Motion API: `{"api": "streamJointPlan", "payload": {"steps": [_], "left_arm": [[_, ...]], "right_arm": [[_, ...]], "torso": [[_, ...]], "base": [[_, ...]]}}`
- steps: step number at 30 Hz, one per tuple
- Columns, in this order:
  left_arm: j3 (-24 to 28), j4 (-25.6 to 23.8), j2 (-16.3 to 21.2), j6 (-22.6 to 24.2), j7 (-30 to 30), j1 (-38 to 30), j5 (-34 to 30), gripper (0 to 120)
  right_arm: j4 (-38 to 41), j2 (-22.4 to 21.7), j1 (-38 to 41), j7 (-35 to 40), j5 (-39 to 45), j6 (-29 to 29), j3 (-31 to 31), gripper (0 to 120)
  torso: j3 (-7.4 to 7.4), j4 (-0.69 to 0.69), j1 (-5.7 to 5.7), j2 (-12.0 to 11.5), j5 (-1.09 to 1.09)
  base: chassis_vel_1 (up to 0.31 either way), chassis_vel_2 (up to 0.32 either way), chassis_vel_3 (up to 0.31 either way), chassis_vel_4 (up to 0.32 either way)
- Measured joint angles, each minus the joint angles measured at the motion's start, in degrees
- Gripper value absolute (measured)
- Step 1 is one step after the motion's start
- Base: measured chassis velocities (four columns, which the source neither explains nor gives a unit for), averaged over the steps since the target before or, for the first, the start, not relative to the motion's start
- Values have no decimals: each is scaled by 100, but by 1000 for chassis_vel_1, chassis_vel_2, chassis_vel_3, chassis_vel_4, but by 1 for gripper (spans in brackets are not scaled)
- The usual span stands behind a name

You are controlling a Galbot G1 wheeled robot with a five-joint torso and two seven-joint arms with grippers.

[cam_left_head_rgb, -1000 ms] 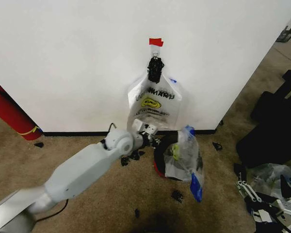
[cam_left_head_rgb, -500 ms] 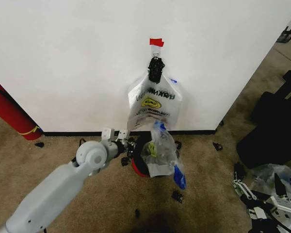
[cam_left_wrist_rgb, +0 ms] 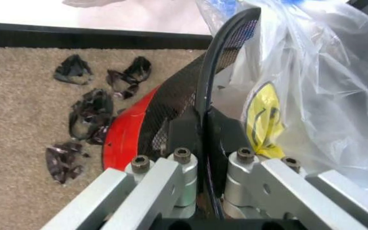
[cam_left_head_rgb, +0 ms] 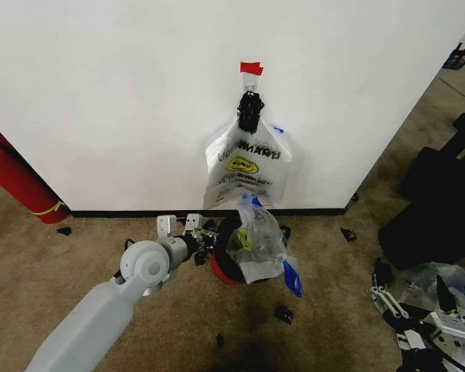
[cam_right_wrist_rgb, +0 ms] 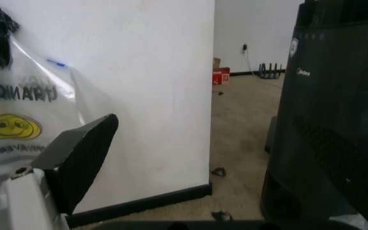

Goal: Pick up the garbage bag from the wall and place it over the trash bin.

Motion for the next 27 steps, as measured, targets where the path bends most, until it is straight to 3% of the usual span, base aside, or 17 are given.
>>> {"api": "streamJointPlan", "payload": {"steps": [5,6,10,12,17,18,22,24,27], "left_arm": [[-29,74,96,-17,57,-25,104,16],[-66,43,135,-10,64,-16,126,23],[-191,-138,324,-54,79,30,231,40],[-207,-168,351,-69,81,36,251,41],[-436,-642,559,-216,84,94,282,67],[-580,-1046,654,-257,72,292,287,78],[-998,-1702,714,-460,61,931,890,94],[-1077,-1826,692,-519,51,1075,1060,97],[-1467,-2295,497,-747,-74,1667,1467,100]], "right_arm": [[-5,-55,50,4,28,-76,-13,100],[-5,-71,73,3,45,-109,-14,100],[-5,-151,165,4,150,-267,-4,100],[-5,-160,178,4,162,-290,-4,100],[-4,-305,392,-26,326,-588,-5,100],[25,-479,571,-37,545,-920,22,100],[56,-933,1017,-24,1130,-1781,208,100],[29,-1070,1129,-25,1229,-1969,253,100],[-124,-1705,1576,-121,1785,-2733,351,100]], "torso": [[4,0,2,-2,-3],[3,-4,2,-2,-4],[2,-1,2,-2,-2],[2,0,2,-2,-2],[1,0,2,-2,0],[1,-1,2,-2,1],[1,1,1,-1,1],[1,2,1,-2,0],[1,0,1,-2,3]], "base": [[0,0,0,0],[0,0,0,0],[0,0,0,0],[0,0,0,0],[0,0,0,0],[0,0,0,0],[0,0,0,0],[0,0,0,0],[0,0,0,0]]}}
